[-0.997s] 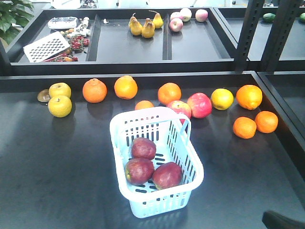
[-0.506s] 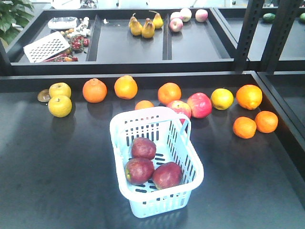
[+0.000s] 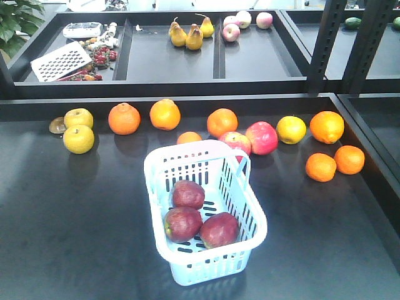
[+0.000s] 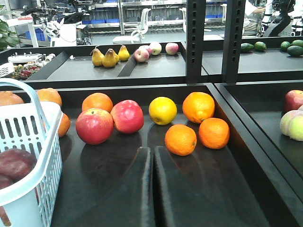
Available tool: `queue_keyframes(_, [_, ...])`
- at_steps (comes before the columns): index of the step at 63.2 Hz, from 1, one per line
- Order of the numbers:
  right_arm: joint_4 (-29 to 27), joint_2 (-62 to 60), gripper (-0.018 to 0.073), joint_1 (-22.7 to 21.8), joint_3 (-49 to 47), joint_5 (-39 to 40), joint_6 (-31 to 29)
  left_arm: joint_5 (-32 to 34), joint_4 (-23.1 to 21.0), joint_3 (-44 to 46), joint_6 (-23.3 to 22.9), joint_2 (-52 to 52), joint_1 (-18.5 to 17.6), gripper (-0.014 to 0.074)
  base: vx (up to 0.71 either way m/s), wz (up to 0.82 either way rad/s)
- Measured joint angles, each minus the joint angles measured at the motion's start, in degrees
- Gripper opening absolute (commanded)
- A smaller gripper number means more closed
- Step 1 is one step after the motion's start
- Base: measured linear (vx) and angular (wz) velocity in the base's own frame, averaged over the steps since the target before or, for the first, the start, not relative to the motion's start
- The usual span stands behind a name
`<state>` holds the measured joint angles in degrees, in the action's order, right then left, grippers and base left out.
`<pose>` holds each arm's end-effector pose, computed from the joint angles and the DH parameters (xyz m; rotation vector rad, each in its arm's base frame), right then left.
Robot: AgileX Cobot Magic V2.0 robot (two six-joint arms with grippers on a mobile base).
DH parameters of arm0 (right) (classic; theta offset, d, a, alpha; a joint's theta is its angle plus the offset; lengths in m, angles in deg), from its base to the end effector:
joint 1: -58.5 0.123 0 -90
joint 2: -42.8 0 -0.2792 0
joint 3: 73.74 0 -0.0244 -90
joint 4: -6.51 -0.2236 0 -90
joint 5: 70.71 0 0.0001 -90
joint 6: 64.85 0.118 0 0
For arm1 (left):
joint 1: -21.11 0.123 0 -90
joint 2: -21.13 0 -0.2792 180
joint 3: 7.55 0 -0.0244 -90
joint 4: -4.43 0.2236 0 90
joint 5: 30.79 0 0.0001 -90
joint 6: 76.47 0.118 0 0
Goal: Pick three apples into basket with both arms
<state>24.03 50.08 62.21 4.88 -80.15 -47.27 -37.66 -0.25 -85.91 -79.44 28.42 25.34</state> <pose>0.0620 -0.0018 0.1885 -0.0120 1.6563 0.0121 0.0620 0.0034 0.1945 -0.1591 1.6068 -0.0536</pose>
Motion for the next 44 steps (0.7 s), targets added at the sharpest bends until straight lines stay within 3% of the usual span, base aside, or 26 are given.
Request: queue_keyframes(44, [0.1, 0.0, -0.0004, 0.0, 0.0, 1.4, 0.0, 0.0, 0.0, 0.0, 0.0, 0.0, 0.0, -0.0006, 0.00, 0.00])
